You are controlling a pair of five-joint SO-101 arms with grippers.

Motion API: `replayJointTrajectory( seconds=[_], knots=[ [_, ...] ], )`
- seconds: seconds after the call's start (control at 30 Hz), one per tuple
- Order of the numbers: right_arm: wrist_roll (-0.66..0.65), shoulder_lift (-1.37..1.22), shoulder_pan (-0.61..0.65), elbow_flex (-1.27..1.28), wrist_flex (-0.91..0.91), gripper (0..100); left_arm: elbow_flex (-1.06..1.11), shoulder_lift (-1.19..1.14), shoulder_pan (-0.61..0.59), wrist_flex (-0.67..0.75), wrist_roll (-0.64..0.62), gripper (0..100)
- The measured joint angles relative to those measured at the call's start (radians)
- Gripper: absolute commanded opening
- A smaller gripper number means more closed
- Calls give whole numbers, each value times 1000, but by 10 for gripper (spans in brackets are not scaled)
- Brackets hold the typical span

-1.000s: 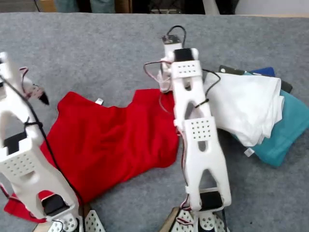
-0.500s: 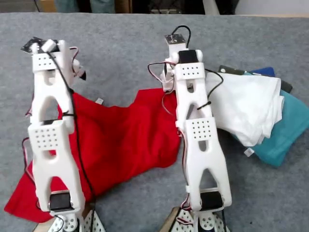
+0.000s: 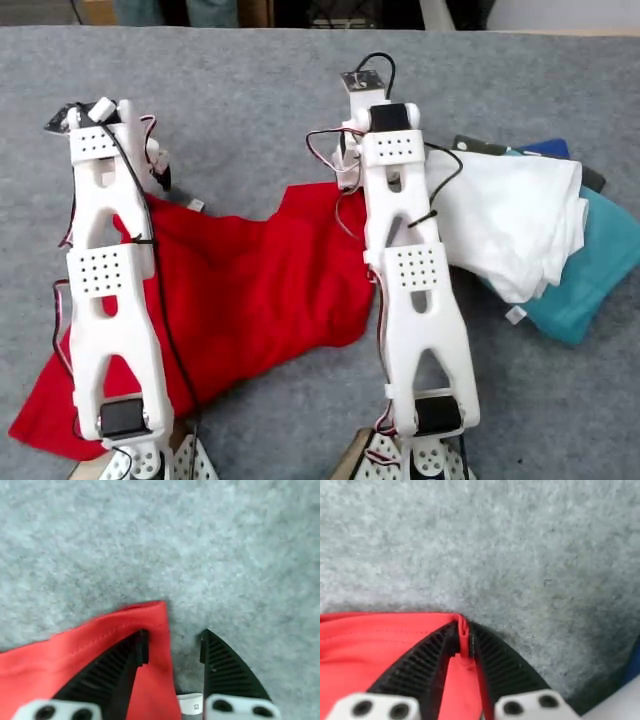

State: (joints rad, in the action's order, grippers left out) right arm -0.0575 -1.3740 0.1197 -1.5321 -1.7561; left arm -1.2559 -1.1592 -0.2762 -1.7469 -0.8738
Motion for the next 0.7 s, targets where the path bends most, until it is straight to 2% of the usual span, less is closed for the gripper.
replayJointTrajectory(
  seconds=[0.23, 0.43, 0.7],
  knots=[
    [0, 0, 0, 0, 0, 14, 9, 25, -11, -3, 43, 184],
    [0, 0, 0, 0, 0, 14, 112, 137, -34, -3, 52, 184],
    [0, 0, 0, 0, 0, 14, 163, 141, -61, -3, 69, 181]
  ],
)
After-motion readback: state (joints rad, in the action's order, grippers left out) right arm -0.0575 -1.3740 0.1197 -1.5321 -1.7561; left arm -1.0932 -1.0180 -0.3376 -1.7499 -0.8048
